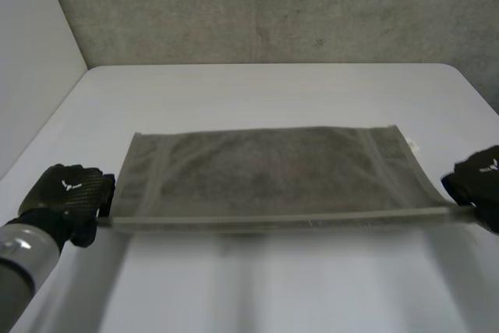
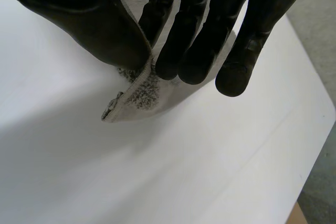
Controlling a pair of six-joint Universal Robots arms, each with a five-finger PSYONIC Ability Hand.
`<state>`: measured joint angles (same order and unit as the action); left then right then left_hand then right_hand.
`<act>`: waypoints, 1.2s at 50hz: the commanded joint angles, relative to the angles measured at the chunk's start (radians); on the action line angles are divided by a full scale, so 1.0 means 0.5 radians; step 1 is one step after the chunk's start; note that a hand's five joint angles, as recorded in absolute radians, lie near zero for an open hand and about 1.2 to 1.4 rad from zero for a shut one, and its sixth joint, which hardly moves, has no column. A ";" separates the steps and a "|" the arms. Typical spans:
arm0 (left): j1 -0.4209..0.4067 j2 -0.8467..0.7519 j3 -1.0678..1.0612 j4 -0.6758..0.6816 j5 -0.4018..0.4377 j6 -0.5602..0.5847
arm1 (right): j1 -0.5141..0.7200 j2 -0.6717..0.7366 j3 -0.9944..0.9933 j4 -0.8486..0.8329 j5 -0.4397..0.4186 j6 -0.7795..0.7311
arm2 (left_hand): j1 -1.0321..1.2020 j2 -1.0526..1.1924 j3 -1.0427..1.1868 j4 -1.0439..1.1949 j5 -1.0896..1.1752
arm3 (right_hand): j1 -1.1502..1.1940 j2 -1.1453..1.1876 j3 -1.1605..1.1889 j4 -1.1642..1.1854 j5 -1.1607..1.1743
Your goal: Fold the towel.
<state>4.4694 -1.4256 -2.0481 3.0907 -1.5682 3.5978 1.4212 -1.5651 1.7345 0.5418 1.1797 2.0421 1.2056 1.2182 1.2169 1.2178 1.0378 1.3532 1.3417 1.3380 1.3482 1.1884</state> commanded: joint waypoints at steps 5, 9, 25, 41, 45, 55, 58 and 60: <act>0.026 -0.168 0.111 0.087 0.167 0.023 | 0.001 0.353 -0.134 -0.401 -0.046 0.002 | 0.381 0.356 0.359 0.357 0.368 | 0.086 0.109 0.117 0.096 0.067; 0.020 -0.507 0.316 0.292 0.170 0.020 | 0.195 0.513 -0.291 -0.605 0.003 0.137 | 0.381 0.356 0.359 0.357 0.368 | 0.086 0.109 0.117 0.096 0.067; -0.014 -1.594 1.463 0.372 0.145 0.005 | 0.594 1.406 -1.162 -1.347 0.325 0.582 | 0.381 0.356 0.359 0.357 0.368 | 0.086 0.109 0.117 0.096 0.067; -0.014 -1.938 1.906 0.403 0.050 -0.023 | 0.680 1.796 -1.640 -1.446 0.447 0.622 | -0.475 -0.500 -0.498 -0.499 -0.489 | -2.357 -2.334 -2.327 -2.347 -2.377; -0.029 -1.929 1.900 0.409 0.041 -0.044 | 0.686 1.771 -1.656 -1.446 0.500 0.665 | -2.059 -2.084 -2.082 -2.084 -2.073 | -2.357 -2.334 -2.327 -2.347 -2.377; -0.082 -1.669 1.658 0.412 0.044 -0.179 | 0.723 1.349 -1.319 -1.406 0.586 0.920 | -2.062 -2.087 -2.085 -2.087 -2.076 | -2.357 -2.334 -2.327 -2.347 -2.377; -0.085 -1.521 1.511 0.412 0.044 -0.237 | 0.713 1.180 -1.086 -1.397 0.586 0.923 | -2.062 -2.087 -2.085 -2.087 -2.076 | -2.357 -2.334 -2.327 -2.347 -2.377; -0.085 -1.444 1.427 0.415 0.044 -0.268 | 0.710 1.106 -0.973 -1.381 0.577 0.923 | -2.062 -2.087 -2.085 -2.087 -2.076 | -2.357 -2.334 -2.327 -2.347 -2.377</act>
<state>4.4285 -2.2707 -1.2071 3.2955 -1.5481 3.5136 1.7837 -0.8749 1.0596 -0.1624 1.4722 2.4924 0.1757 0.1693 0.1679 0.1700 0.0298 0.2400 0.2523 0.2483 0.2659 0.0614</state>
